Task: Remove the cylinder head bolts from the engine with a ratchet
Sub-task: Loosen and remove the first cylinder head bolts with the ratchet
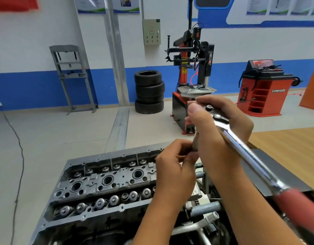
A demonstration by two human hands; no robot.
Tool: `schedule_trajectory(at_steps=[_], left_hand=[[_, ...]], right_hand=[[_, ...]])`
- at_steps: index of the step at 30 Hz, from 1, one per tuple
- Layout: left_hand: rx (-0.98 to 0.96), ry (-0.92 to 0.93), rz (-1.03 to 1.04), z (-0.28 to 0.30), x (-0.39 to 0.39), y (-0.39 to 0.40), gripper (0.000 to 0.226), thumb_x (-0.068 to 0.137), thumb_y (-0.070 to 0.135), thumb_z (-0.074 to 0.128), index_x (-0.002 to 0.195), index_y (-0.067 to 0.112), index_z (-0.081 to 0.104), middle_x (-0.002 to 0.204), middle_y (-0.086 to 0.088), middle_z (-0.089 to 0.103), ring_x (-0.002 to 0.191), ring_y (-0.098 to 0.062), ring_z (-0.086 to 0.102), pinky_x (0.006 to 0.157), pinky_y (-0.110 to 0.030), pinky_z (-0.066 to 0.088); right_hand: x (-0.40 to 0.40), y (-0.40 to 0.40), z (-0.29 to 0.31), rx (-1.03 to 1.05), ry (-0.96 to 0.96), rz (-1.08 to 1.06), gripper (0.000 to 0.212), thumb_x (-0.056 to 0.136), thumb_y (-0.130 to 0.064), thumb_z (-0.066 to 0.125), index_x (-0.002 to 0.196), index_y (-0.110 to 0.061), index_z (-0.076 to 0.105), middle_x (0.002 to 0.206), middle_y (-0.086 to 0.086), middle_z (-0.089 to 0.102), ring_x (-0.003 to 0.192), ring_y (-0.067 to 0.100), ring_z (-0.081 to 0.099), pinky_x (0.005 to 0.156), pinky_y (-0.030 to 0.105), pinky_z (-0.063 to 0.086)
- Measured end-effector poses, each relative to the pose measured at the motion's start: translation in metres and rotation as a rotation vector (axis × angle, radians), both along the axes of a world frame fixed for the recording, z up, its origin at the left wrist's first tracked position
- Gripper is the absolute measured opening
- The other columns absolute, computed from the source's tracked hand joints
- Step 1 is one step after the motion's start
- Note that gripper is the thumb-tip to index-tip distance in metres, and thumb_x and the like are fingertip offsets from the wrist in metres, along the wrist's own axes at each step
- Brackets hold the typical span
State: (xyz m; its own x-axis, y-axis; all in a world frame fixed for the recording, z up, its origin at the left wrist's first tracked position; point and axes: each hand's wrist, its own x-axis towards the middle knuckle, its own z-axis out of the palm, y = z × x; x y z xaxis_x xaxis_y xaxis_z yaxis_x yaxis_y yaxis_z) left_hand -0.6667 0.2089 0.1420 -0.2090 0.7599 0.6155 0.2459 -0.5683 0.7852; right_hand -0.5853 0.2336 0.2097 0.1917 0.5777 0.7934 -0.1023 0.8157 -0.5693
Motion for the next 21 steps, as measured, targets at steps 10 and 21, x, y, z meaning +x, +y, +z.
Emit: schedule_trajectory(at_steps=[10,21], left_hand=[[-0.011,0.056,-0.062,0.004,-0.012,0.005,0.023,0.088,0.011,0.061,0.096,0.031,0.068,0.085,0.011,0.074,0.078,-0.015,0.068,0.071,-0.030,0.056],[-0.021,0.057,-0.094,-0.002,-0.008,0.005,0.013,0.094,0.022,0.061,0.096,0.035,0.066,0.071,0.017,0.063,0.062,-0.007,0.055,0.061,-0.027,0.044]], right_hand=[[0.019,0.020,0.015,-0.287,0.034,0.971,0.030,0.069,-0.019,0.068,0.095,-0.004,0.070,0.086,0.022,0.071,0.055,0.032,0.063,0.058,0.032,0.052],[0.017,0.012,0.013,-0.190,-0.062,0.632,0.029,0.073,-0.022,0.068,0.095,-0.004,0.071,0.078,0.019,0.070,0.052,0.035,0.063,0.053,0.034,0.051]])
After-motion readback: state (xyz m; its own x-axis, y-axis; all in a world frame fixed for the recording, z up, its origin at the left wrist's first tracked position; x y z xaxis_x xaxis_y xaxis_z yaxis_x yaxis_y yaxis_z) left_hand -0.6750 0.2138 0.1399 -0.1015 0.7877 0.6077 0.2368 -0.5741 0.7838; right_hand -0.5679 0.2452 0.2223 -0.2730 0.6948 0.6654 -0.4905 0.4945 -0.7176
